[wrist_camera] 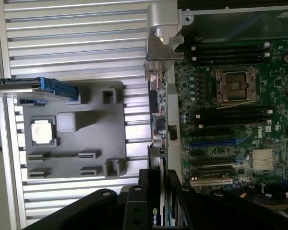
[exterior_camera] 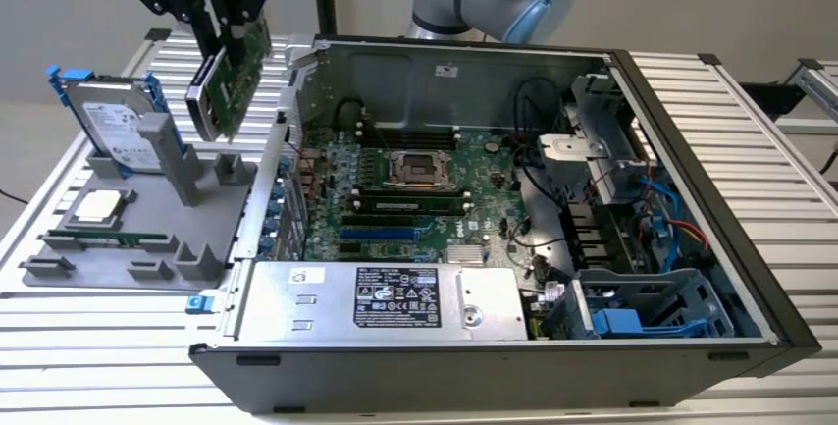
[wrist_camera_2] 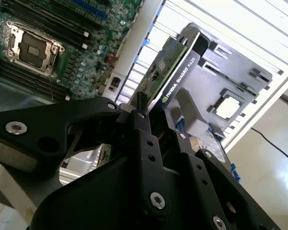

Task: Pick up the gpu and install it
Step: 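Pick up the gpu and move the gpu toward the slot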

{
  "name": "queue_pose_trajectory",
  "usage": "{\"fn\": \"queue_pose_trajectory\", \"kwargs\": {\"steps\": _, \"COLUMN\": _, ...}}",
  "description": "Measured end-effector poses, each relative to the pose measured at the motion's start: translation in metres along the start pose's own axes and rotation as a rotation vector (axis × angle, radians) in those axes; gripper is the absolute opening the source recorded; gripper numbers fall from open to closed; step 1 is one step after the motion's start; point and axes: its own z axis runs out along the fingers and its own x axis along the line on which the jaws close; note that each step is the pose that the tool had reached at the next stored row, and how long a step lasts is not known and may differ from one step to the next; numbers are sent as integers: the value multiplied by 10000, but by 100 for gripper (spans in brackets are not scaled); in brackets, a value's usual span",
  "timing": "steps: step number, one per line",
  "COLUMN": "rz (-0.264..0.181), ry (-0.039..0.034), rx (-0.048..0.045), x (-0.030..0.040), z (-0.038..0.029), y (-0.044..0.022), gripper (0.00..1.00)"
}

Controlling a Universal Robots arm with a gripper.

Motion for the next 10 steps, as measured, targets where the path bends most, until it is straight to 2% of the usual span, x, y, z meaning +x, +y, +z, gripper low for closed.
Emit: {"fn": "queue_pose_trajectory", "kwargs": {"steps": 10, "rz": -1, "ry": 1, "rx": 0, "x": -122, "z": 3, "y": 10, "gripper": 0}}
